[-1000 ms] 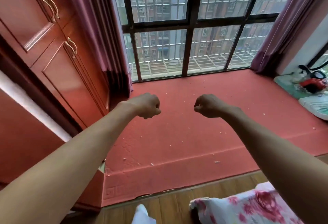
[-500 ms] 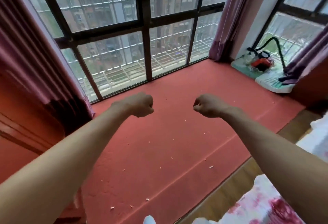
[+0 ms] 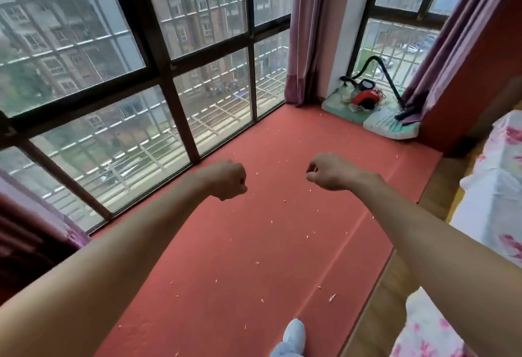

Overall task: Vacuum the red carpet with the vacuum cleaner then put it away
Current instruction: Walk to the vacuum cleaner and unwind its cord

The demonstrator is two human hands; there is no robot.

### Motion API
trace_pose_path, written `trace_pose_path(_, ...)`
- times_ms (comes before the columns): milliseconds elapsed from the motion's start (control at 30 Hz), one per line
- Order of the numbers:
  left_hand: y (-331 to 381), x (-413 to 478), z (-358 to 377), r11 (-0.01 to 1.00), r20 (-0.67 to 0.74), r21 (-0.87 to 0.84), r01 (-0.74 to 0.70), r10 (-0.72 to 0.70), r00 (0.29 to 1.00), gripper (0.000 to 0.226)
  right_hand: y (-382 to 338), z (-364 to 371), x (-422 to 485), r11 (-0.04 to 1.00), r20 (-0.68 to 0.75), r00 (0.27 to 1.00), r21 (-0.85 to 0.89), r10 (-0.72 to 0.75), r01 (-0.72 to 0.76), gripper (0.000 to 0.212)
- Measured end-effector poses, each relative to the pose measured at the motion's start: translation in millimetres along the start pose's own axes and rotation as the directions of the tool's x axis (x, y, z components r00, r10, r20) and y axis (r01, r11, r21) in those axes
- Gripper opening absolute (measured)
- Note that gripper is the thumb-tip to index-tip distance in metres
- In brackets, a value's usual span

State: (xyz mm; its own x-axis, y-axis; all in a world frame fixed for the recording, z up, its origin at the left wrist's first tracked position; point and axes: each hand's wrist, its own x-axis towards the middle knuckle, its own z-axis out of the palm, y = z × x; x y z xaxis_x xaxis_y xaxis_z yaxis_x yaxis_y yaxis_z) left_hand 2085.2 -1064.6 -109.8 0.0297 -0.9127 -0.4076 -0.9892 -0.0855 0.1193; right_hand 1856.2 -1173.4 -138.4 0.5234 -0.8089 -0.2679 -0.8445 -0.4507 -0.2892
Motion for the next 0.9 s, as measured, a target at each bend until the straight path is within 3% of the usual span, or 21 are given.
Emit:
trace_pose_path(133, 8.1, 73.5, -42.8, 1.000, 0.033, -0.012, 0.002, -0.002, 0.999, 0.026, 37.3, -38.7, 54.7, 1.000, -0.008, 1.000, 0.008, 0.023, -0.023, 0.027)
trace_pose_path(267, 28.2, 146.3, -82.4, 0.997, -0.088, 0.037, -0.062, 0.066, 0.994, 0.024, 86.1, -76.5, 105.9, 0.996, -0.064, 0.995, 0.031, 0.082, -0.080, 0.028)
trace_pose_path(400, 49.2, 243.2, -115.2, 0.995, -0.003, 0.018, -0.102, 0.102, 0.995, 0.026, 140.1, -101.2, 162.6, 0.980, -0.025, 0.982, 0.078, 0.187, -0.185, 0.030)
trace_pose_path(633, 47.0, 359.4, -147.2, 0.982, 0.004, 0.023, -0.188, 0.188, 0.982, 0.025, 189.8, -126.6, 249.7, 0.963, -0.015, 0.966, 0.084, 0.257, -0.255, 0.026)
trace_pose_path(900, 53.8, 552.2, -211.1, 0.935, 0.067, 0.123, -0.334, 0.328, 0.942, 0.026, 263.1, -176.7, 391.7, 0.924, -0.027, 0.927, 0.089, 0.375, -0.371, 0.030)
